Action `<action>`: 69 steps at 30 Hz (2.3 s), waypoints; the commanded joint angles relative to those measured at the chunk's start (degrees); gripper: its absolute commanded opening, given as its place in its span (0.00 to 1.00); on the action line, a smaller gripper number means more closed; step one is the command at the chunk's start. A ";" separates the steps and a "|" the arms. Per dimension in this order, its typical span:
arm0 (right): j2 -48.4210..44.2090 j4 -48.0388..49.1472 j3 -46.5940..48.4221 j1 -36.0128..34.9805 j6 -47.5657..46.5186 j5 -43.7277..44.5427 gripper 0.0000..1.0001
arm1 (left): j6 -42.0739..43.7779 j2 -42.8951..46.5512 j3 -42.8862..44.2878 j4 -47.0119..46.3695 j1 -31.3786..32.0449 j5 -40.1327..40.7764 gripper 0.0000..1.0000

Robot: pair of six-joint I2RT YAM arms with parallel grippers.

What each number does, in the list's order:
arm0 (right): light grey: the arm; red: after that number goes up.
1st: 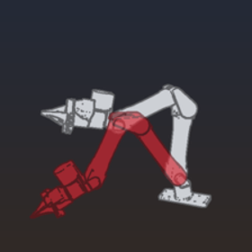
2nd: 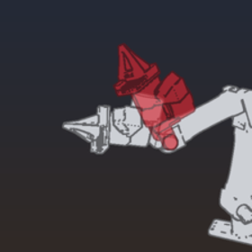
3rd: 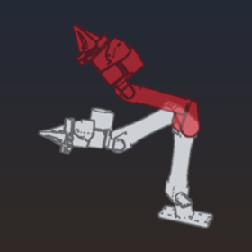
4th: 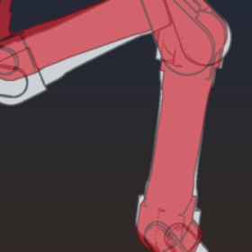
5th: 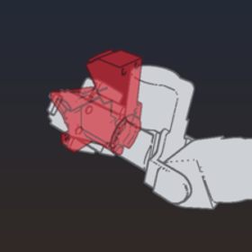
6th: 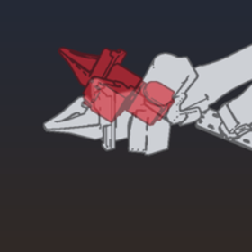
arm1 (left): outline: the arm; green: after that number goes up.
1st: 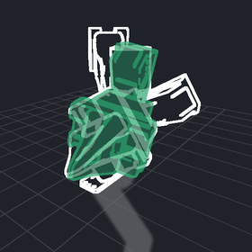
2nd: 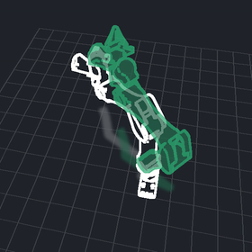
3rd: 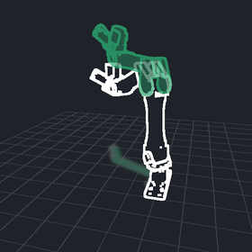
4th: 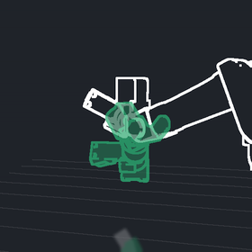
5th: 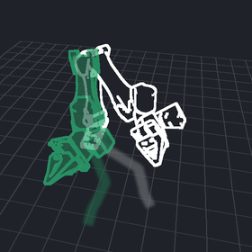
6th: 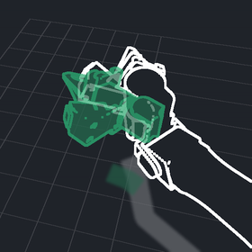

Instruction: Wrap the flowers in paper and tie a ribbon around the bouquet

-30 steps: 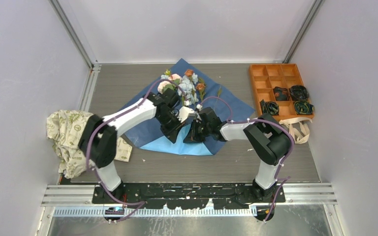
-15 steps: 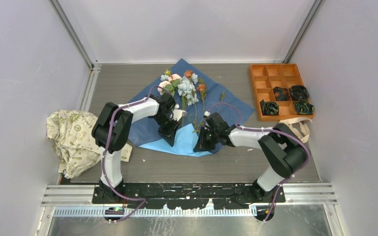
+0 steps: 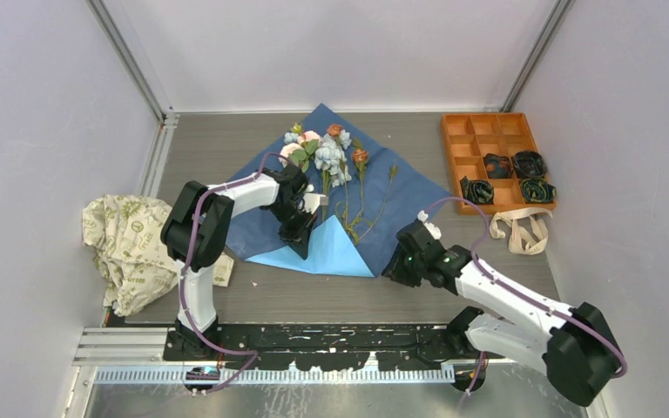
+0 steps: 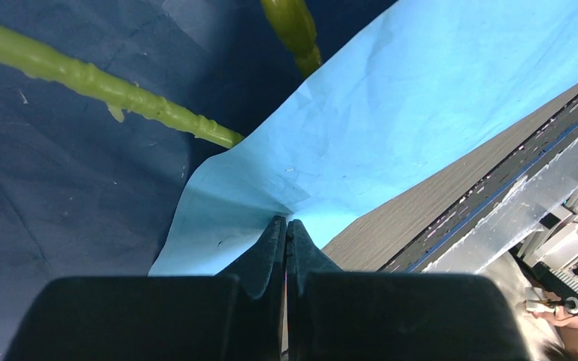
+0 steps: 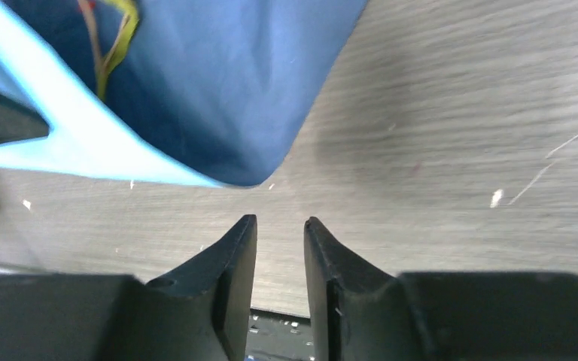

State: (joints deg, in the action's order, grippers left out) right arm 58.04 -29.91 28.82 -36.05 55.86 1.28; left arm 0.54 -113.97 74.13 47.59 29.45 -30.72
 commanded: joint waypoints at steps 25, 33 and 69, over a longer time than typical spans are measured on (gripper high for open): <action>10.26 20.03 -4.04 -14.48 30.56 21.27 0.13 | 0.13 0.14 -1.50 -2.86 0.42 2.38 0.02; 10.34 17.67 -2.10 -14.47 26.27 22.57 0.01 | 0.61 2.39 -0.15 -2.52 0.55 2.44 0.14; 22.22 25.58 -3.79 -19.33 40.80 21.59 0.40 | -2.37 -5.38 9.68 -4.80 11.59 7.26 0.28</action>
State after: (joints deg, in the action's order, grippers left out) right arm 75.31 -2.83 26.24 -55.51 94.41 19.46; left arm -2.28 -117.89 83.70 43.16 41.32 -26.13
